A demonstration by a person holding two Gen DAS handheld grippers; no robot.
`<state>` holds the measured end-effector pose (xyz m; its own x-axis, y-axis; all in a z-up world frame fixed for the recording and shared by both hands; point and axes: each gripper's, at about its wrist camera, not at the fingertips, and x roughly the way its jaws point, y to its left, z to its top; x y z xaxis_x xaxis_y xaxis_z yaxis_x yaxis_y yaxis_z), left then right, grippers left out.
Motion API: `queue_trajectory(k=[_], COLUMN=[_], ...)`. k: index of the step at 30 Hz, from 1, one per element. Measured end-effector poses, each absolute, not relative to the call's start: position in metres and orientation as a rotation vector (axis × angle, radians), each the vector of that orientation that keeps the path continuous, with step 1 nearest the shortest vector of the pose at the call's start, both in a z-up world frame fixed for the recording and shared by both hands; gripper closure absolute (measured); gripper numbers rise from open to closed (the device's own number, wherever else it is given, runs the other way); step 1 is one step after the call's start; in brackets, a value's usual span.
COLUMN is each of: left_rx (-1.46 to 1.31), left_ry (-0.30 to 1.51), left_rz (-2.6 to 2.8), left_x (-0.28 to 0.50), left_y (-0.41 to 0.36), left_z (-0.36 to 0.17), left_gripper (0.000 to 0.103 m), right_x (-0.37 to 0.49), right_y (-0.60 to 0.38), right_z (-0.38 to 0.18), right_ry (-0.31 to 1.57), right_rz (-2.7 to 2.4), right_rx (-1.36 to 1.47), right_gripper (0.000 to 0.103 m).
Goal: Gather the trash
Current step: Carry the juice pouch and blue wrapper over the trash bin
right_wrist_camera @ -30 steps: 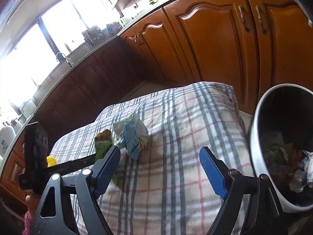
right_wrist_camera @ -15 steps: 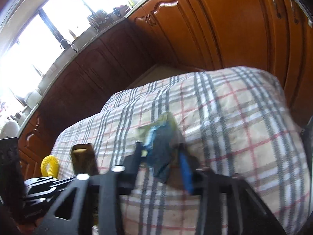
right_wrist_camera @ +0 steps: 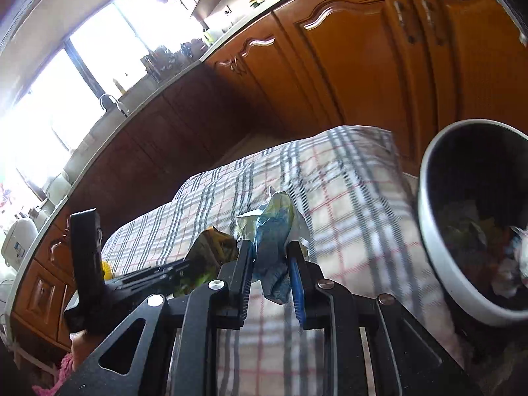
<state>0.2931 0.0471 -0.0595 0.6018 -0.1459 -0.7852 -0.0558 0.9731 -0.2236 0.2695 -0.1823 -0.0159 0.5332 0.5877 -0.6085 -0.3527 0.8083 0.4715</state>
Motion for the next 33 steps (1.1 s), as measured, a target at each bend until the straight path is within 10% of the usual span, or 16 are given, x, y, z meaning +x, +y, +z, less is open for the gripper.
queue_trajectory(k=[33], left_rx=[-0.035], left_ry=[0.838], left_rz=[-0.374], left_x=[0.225], left_y=[-0.132], left_z=[-0.001], left_gripper=[0.099], right_x=[0.181], right_y=[-0.322], right_z=[-0.003], right_ry=[0.723], right_rz=[0.334], right_rx=[0.362], right_gripper=[0.082])
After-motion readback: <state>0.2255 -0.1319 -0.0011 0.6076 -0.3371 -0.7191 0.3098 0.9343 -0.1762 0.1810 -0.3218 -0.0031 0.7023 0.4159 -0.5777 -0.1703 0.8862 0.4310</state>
